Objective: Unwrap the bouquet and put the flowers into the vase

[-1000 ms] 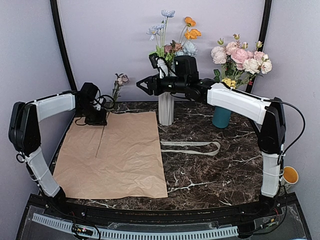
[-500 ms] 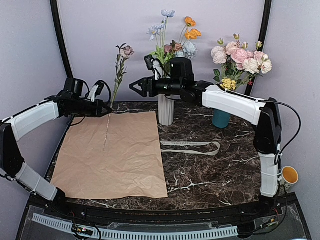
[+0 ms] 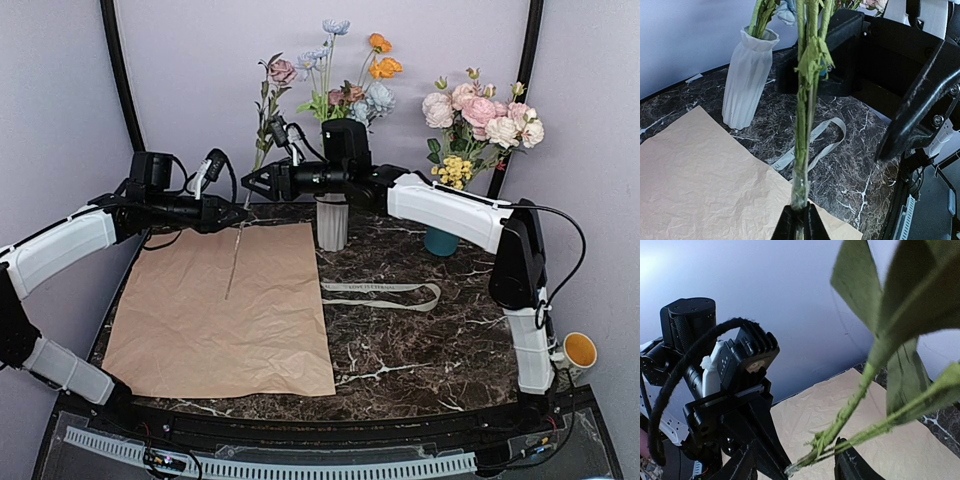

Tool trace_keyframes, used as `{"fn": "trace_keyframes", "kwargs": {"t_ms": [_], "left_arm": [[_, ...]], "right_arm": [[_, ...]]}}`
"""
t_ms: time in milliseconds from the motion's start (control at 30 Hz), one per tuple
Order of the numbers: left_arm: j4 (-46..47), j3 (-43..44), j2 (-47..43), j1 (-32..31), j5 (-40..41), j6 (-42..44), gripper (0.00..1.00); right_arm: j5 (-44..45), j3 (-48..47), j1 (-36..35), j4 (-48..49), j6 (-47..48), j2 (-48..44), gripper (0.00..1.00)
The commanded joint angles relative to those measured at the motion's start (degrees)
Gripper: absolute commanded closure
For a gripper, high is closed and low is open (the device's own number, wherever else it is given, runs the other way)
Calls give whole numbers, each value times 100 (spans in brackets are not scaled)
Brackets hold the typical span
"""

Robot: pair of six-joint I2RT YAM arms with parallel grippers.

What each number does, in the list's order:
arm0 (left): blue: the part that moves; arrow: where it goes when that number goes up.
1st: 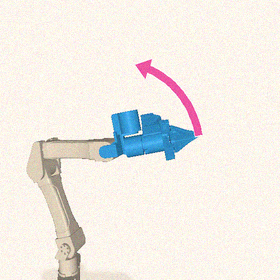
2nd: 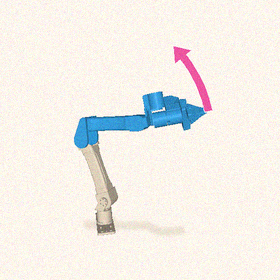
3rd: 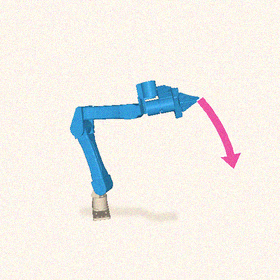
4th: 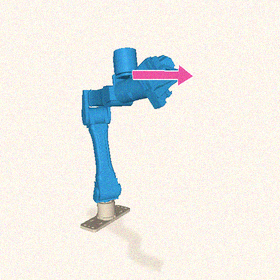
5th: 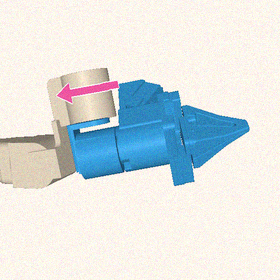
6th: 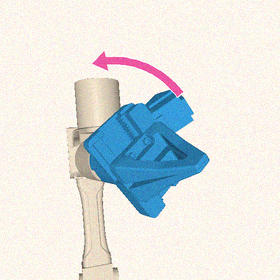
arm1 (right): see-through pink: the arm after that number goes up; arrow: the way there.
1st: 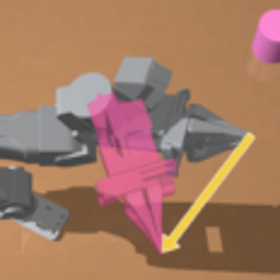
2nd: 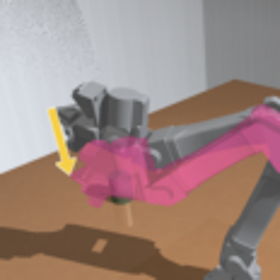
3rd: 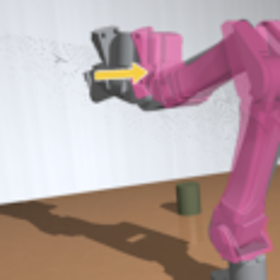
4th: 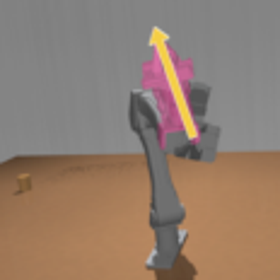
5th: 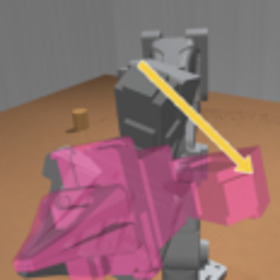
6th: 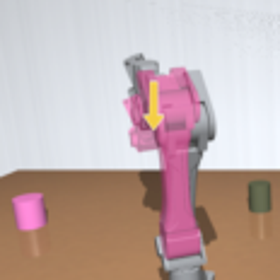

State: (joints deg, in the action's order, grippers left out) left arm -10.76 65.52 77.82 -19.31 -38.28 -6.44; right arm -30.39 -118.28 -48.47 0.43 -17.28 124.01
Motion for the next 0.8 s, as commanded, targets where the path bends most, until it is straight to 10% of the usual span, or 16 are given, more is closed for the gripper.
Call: {"fn": "trace_keyframes", "kwargs": {"t_ms": [0, 467, 767], "left_arm": [[180, 93, -188, -181, -1, 108, 99], [126, 204, -92, -312, 302, 191, 96], [37, 115, -195, -339, 829, 143, 38]], "right_arm": [[-181, -102, -49, 285, -41, -2, 53], [-200, 396, -51, 478, 57, -378, 100], [40, 628, -49, 393, 275, -650, 100]]}}
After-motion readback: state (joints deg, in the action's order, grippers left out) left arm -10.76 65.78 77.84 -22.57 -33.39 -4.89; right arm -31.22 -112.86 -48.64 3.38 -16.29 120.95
